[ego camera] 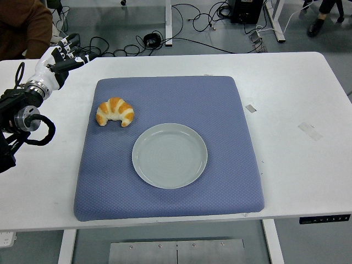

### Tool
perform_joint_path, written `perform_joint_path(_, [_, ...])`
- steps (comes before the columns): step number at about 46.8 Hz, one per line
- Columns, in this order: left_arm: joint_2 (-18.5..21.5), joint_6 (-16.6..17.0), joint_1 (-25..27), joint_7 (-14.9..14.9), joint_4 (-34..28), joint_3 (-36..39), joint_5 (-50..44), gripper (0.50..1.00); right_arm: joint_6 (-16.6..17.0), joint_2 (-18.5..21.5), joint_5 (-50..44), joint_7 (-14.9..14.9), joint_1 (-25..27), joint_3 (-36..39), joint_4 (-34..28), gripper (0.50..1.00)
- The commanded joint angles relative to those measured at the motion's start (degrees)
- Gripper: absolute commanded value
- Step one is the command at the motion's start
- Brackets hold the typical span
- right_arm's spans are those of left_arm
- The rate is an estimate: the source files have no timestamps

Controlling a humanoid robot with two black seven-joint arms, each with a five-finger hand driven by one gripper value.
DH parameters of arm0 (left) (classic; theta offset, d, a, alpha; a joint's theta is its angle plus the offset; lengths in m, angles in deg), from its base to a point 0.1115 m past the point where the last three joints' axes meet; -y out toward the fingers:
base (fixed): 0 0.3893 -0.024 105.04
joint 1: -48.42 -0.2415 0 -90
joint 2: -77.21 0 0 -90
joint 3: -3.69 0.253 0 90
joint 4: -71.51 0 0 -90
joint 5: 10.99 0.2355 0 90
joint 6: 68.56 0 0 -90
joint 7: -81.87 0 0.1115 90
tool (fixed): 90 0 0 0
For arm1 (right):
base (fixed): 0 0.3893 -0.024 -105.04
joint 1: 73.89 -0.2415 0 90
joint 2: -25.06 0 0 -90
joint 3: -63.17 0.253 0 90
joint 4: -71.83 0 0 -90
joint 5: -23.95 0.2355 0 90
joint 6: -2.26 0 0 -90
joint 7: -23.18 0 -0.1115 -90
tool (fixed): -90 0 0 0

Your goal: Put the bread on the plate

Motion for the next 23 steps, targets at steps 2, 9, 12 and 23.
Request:
perform_joint_path(2, [0.25,-0.03,0.21,0.0,0.0,0.02,0.13,0.974,0.0,0.0,0.0,0.01,0.0,0.0,-0.02,1.0])
perform_joint_path(9, [0.34,-0.03,1.01,0.0,-0.08,0.38,0.31,0.974,0.0,0.0,0.0,0.01,0.0,0.0,-0.02,1.0])
perform_joint_path(12, [0.42,-0.12,1.36,0.0,-0.61,0.55,1.09,0.974,0.0,0.0,0.0,0.01,0.0,0.0,-0.02,1.0])
perform_joint_path(23, [2.53,-0.56,4.78,0.0,-4.39,6.52,7.16,0.968,0.0,0.0,0.0,0.01,0.0,0.0,-0.02,1.0])
